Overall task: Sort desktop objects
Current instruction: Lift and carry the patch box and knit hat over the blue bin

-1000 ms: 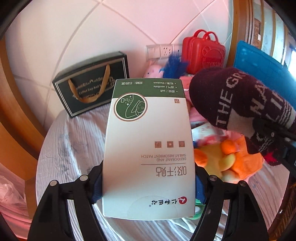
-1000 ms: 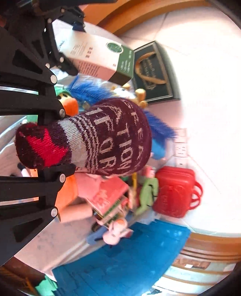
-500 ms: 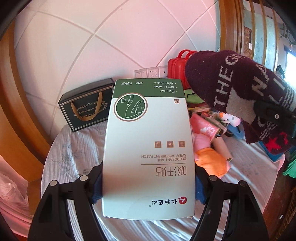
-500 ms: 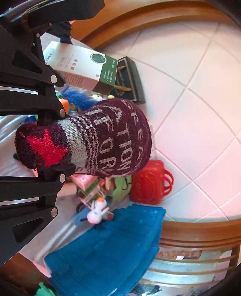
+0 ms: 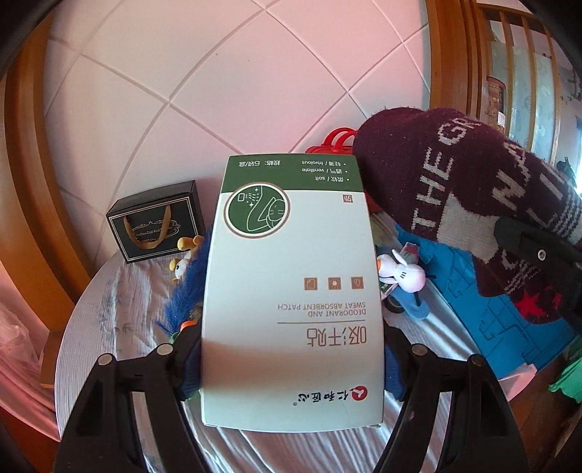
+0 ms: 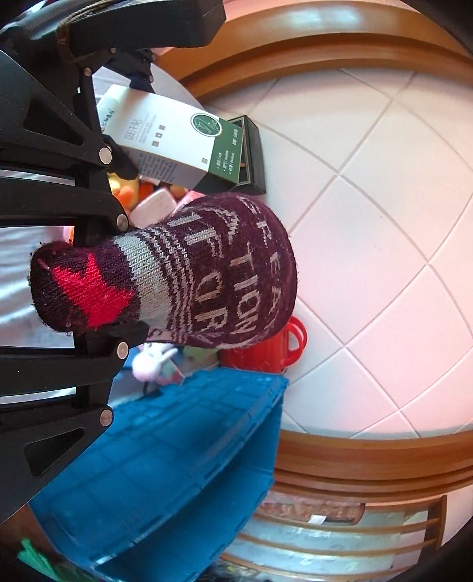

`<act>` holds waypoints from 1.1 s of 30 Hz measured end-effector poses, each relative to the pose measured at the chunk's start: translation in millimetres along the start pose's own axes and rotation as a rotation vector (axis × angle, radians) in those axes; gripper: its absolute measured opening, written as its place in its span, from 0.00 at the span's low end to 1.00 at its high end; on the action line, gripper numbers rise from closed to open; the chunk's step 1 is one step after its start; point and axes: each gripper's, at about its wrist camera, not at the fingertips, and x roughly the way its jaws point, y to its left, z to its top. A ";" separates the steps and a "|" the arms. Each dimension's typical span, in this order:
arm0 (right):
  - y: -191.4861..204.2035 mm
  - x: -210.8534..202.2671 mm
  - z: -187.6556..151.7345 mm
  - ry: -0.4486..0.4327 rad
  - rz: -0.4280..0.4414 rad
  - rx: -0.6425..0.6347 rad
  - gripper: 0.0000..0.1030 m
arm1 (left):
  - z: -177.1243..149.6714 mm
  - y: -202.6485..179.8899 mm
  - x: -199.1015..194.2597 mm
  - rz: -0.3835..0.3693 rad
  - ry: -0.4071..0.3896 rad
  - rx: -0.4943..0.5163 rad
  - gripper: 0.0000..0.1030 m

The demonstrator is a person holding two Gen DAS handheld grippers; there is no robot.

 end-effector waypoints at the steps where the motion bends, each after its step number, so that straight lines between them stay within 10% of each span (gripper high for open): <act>1: -12.5 -4.1 0.8 -0.005 0.002 0.000 0.23 | 0.1 -7.8 -2.1 0.005 -0.004 0.003 0.73; 17: -138.5 -49.5 8.9 -0.097 -0.111 0.135 0.23 | 40.9 -130.2 -15.2 -0.059 -0.096 0.121 0.73; 33: -364.8 -48.3 23.7 -0.100 -0.169 0.077 0.23 | 86.9 -370.8 16.7 -0.065 -0.053 0.058 0.73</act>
